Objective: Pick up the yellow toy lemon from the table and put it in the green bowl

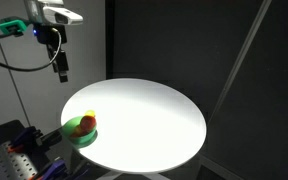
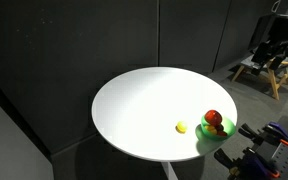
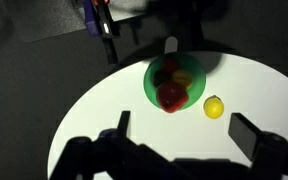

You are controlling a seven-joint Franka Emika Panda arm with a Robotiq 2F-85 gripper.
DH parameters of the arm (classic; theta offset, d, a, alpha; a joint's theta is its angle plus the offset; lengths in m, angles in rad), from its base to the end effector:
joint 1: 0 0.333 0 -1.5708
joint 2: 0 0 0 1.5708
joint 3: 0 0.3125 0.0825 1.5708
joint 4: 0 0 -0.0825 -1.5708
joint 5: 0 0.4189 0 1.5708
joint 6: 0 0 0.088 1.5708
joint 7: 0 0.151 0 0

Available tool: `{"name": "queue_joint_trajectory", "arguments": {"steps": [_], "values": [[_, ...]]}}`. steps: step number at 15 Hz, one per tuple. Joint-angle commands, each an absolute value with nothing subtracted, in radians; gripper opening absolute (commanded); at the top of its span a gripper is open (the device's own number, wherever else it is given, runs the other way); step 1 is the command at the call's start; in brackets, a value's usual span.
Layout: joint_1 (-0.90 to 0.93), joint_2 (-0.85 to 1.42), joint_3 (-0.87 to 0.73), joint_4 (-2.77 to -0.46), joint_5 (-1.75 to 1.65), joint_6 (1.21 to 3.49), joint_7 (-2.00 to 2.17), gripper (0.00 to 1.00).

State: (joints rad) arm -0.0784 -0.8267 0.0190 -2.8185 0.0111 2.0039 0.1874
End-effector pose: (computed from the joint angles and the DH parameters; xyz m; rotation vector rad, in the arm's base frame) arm 0.3312 -0.0202 0.3595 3.1124 -0.4029 0.0192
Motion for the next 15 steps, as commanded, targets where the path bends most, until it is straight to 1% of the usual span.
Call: {"name": "queue_joint_trajectory", "arguments": {"steps": [1,15], "values": [[-0.081,-0.824,0.021,-2.817,0.013,2.001,0.185,1.00],[-0.082,-0.812,0.022,-2.813,0.013,2.004,0.188,1.00]]}}
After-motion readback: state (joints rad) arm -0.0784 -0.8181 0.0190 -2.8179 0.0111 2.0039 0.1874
